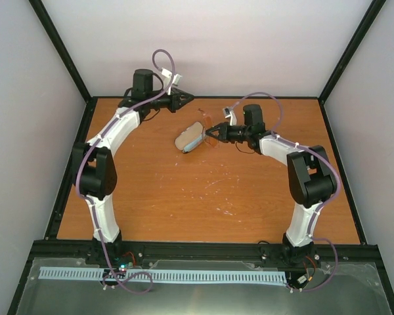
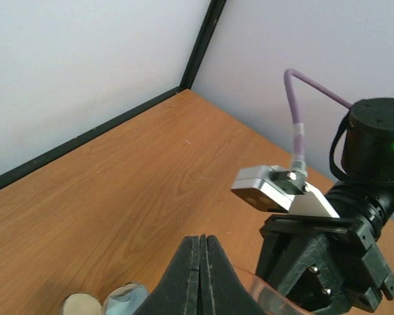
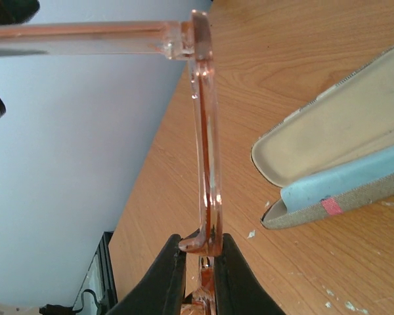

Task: Organize the sunglasses
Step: Fold the sunglasses, then place the sunglasses in the sunglasses case.

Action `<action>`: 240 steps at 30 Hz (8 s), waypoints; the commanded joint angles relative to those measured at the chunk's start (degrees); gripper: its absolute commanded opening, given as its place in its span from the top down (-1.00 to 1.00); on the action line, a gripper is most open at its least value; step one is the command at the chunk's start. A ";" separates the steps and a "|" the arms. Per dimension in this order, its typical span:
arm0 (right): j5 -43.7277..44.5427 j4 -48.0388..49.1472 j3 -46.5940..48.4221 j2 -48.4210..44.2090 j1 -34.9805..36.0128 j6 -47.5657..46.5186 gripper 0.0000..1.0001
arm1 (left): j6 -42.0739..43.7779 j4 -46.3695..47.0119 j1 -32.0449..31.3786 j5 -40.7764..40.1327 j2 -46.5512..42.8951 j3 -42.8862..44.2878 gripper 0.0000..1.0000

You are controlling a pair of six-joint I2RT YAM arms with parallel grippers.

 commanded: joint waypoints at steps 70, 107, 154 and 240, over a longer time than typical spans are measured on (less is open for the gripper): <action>1.59 -12.87 14.15 0.09 3.45 -5.85 0.95 | 4.24 12.57 -6.40 0.97 0.50 -12.64 0.66; 26.61 -12.04 20.56 9.68 6.25 10.17 0.95 | 23.80 -24.33 6.51 -19.50 18.63 9.97 0.80; 32.04 -24.58 25.65 18.24 8.24 16.05 0.94 | 17.57 -23.18 0.11 -10.45 20.33 6.73 0.78; 37.74 -36.66 32.02 18.89 8.76 7.65 0.84 | 16.27 -21.16 -1.06 -9.92 19.63 6.07 0.79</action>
